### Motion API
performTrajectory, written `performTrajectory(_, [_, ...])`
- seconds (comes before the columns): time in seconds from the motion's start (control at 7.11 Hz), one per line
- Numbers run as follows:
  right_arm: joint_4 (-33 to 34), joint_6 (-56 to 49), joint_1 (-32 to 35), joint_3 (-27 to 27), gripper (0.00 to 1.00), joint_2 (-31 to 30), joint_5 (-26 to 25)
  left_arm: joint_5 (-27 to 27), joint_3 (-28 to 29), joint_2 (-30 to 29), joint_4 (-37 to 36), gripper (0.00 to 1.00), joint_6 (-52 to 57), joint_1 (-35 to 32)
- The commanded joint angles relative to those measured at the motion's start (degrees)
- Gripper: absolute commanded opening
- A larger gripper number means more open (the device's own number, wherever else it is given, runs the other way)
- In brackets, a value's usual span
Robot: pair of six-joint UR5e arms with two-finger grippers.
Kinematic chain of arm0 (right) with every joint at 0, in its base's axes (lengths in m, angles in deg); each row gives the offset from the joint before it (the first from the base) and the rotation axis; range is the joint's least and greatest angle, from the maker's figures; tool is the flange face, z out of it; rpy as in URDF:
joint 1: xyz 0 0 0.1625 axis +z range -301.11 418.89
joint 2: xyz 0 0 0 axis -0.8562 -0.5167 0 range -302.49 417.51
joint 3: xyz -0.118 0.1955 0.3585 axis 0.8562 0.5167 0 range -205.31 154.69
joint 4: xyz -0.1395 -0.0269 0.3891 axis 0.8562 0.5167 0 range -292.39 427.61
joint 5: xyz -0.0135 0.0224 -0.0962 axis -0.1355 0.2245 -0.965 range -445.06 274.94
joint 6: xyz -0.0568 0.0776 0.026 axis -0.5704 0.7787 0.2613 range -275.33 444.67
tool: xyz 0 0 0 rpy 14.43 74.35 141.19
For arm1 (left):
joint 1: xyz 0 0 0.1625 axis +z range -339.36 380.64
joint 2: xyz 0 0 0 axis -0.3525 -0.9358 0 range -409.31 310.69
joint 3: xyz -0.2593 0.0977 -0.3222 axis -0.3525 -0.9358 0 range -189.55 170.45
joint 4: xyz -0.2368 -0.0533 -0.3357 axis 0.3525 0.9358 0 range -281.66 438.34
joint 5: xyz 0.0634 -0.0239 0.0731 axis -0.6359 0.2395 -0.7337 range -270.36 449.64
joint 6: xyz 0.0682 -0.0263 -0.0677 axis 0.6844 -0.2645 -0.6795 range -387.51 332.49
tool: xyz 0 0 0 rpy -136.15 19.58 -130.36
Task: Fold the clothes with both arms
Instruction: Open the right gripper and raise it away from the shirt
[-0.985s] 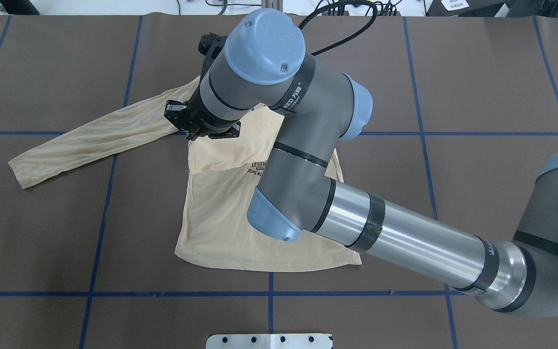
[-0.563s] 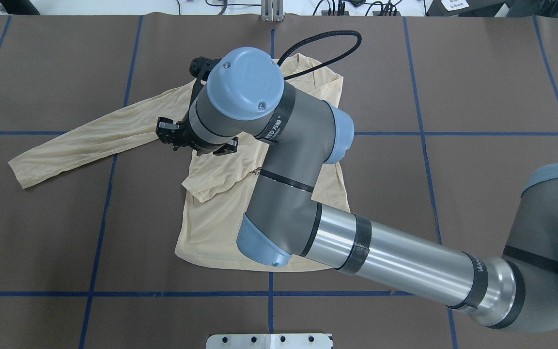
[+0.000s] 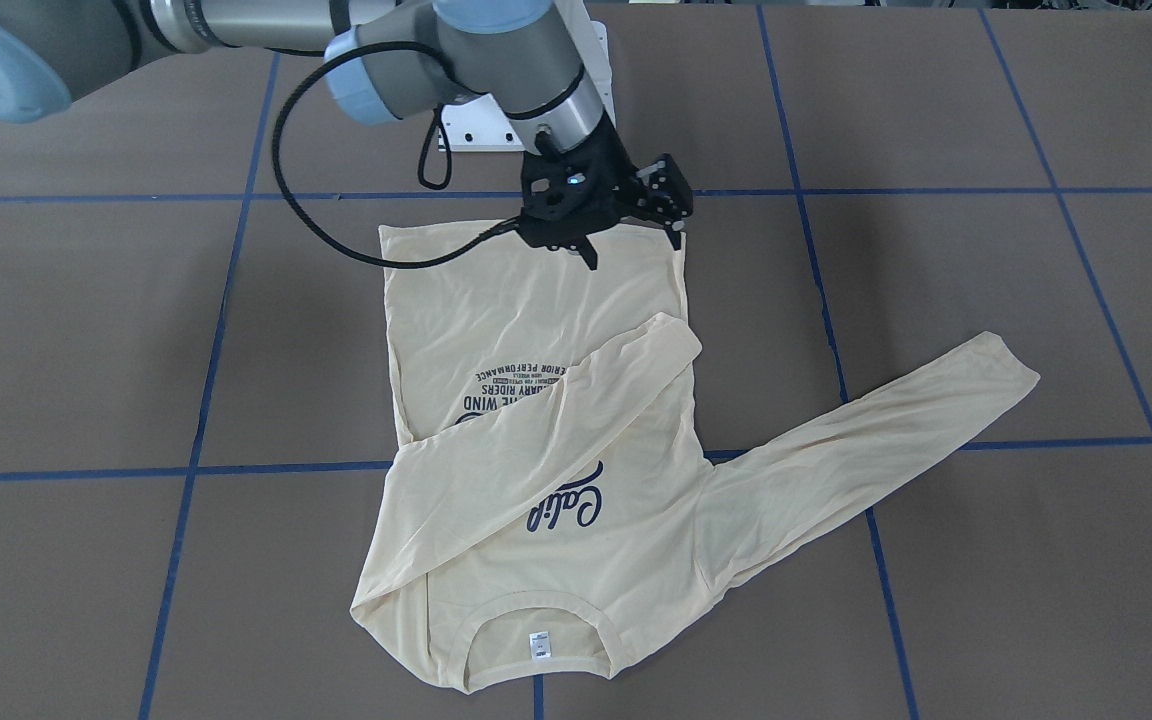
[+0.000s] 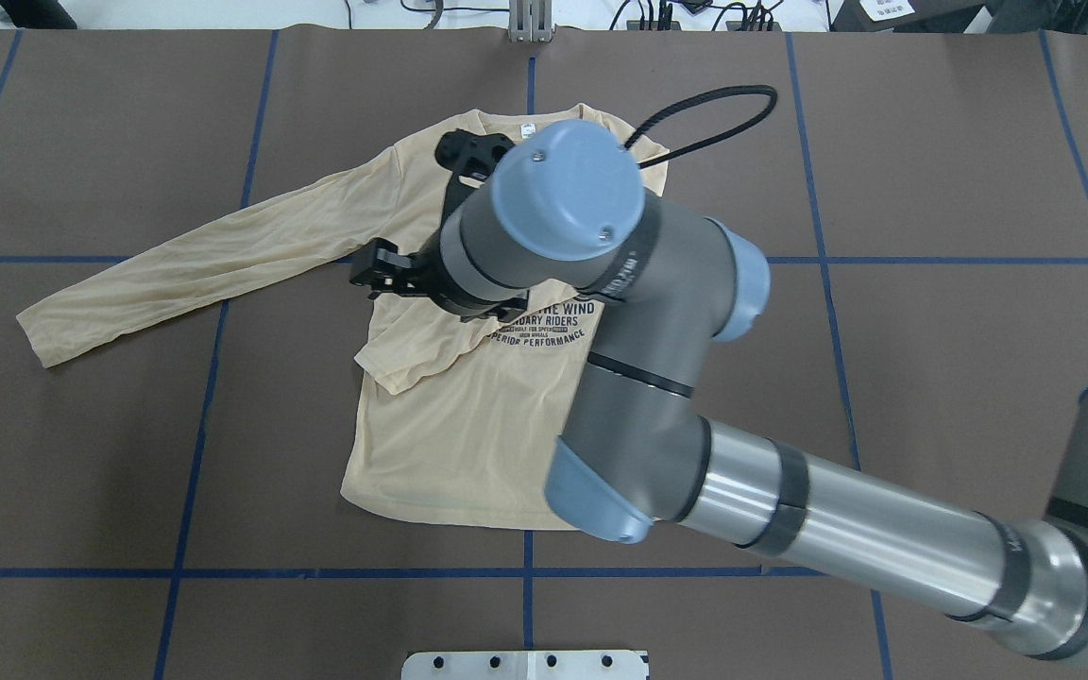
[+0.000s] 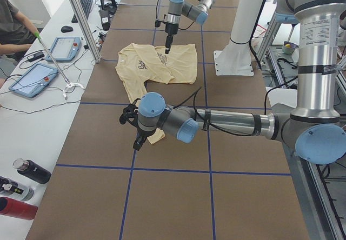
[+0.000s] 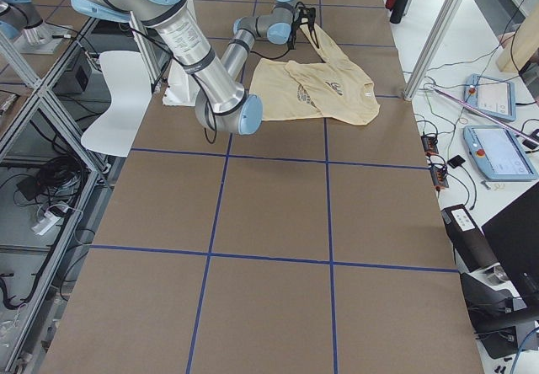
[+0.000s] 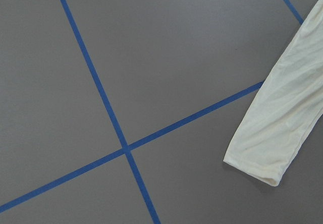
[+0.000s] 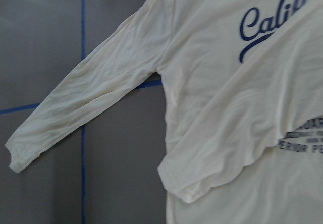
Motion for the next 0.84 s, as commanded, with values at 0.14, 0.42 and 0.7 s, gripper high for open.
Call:
performTrajectory(0.14, [0.14, -0.40, 12.94, -11.95, 1.00, -17.53, 14.97, -3.55, 10.21, -2.53, 14.60, 0.94, -16.54, 10.36])
performTrajectory(0.42, [-0.21, -4.69, 22.46, -12.39, 1.00, -24.23, 24.15, -3.47, 14.52, -5.96, 14.78, 0.85, -16.64, 11.70])
performTrajectory(0.7, [-0.39, -8.22, 27.74, -12.57, 1.00, -28.89, 28.03, -3.47, 17.43, -7.64, 14.69, 0.74, -16.64, 12.84])
